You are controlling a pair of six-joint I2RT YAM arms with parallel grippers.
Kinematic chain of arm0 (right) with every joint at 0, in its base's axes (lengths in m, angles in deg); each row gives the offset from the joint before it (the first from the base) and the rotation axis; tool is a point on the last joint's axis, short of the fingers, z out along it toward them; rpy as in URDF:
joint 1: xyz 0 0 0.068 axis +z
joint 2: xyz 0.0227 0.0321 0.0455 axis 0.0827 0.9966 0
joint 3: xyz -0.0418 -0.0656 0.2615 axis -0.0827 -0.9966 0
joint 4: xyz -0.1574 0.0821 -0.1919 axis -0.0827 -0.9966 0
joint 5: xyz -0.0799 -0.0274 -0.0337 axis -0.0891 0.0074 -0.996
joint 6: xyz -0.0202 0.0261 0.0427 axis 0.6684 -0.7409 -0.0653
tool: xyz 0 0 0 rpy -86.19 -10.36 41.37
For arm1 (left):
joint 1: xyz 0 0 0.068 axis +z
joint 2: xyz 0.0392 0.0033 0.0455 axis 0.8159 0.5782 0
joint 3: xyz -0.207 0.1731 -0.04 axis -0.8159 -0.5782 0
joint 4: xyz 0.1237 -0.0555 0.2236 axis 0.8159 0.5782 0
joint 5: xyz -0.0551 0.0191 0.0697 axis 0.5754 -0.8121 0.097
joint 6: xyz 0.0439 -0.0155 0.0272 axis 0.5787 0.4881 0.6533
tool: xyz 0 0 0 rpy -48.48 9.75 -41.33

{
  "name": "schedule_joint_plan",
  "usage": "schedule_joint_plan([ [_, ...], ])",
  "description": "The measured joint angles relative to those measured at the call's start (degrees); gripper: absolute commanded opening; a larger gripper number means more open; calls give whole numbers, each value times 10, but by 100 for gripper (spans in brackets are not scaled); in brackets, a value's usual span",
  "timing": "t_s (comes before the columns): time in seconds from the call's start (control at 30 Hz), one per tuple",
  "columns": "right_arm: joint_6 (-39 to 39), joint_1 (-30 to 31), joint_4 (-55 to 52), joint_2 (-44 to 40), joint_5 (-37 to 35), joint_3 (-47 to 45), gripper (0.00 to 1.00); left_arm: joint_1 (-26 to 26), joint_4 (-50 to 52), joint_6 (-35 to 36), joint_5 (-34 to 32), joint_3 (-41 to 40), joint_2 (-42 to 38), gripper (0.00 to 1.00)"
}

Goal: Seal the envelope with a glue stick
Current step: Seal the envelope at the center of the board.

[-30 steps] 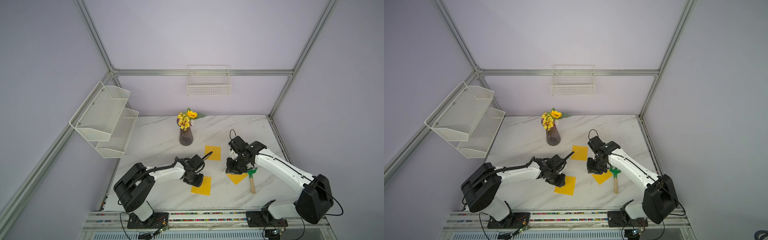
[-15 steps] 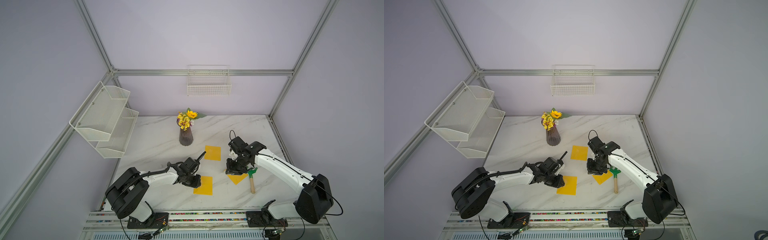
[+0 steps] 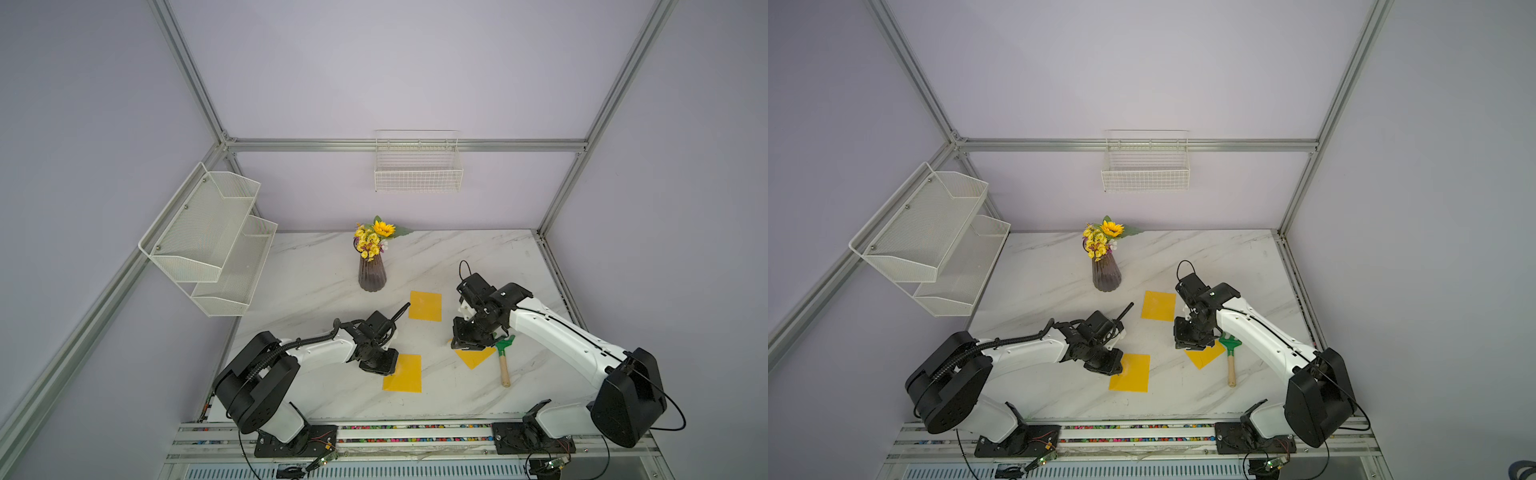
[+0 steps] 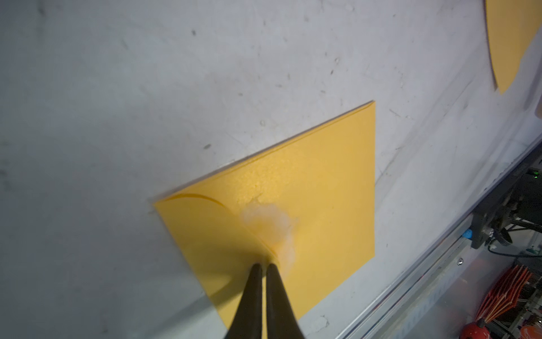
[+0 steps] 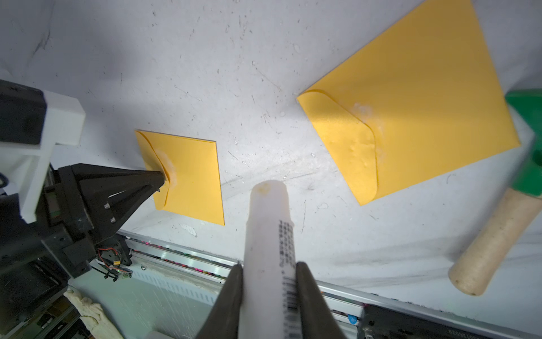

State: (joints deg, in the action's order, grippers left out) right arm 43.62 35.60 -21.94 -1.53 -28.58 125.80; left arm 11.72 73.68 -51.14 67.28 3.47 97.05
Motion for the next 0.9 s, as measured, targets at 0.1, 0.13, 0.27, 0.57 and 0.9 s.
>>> schedule_joint_plan([
  [0.1, 3, 0, -2, 0, 0, 0, 0, -14, 14, -2, -22, 11, 4, 10],
  [0.13, 3, 0, -2, 0, 0, 0, 0, -21, 19, -5, -33, 15, 6, 10],
  [0.27, 7, 0, -3, 0, 0, 0, 0, -50, 45, -20, -81, 36, 16, 10],
  [0.57, 21, 0, -8, 0, 0, 0, 0, -97, 112, -61, -159, 94, 53, 10],
  [0.9, 31, -1, -15, -33, 0, 0, 0, -129, 203, -70, -206, 176, 128, 11],
])
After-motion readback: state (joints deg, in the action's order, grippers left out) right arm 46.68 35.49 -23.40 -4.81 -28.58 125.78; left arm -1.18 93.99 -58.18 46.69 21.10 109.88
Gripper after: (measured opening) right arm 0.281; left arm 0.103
